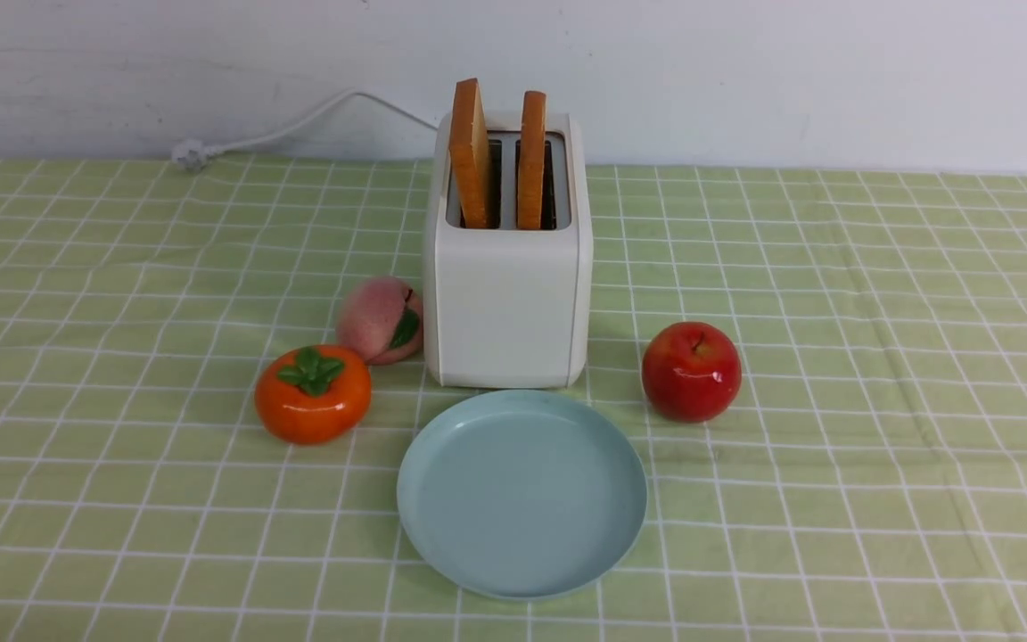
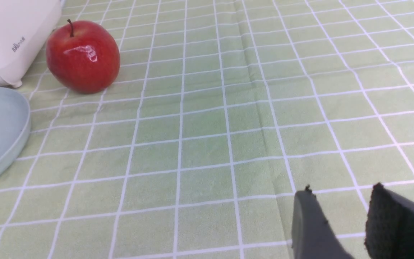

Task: Take toasted bread from bread machine on green coffee tablecloth place on plate.
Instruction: 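Reach for a toast slice standing in the toaster with the left gripper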

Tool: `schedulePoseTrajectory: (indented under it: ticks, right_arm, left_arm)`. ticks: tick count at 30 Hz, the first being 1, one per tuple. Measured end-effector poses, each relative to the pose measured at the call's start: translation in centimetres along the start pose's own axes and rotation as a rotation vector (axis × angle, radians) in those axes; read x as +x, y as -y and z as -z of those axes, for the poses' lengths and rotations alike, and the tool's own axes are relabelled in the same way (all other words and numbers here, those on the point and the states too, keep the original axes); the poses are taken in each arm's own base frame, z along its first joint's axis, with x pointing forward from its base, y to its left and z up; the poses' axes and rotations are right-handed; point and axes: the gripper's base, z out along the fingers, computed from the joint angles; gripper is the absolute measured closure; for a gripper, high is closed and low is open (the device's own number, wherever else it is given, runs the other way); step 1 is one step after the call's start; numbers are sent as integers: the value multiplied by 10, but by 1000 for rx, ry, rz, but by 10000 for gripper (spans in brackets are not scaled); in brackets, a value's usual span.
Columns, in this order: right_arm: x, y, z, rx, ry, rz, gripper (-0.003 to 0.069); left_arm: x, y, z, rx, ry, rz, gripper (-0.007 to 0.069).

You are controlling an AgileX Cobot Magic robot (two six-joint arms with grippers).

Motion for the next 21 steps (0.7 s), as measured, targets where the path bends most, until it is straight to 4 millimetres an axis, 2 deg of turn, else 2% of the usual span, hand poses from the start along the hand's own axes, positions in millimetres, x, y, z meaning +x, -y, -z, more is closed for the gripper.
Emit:
schedulePoseTrajectory:
  ticks: [6,13,21]
  right_arm:
    - [0,0,0,0,0,0,419]
    - [0,0,0,0,0,0,419]
    - [-2,0,0,4,27,24,419]
  left_arm:
    - [-3,1,0,12,35,42,459]
    - [-10,3,1,39,112,175,451]
    - [-21,1,2,69,224,507,447]
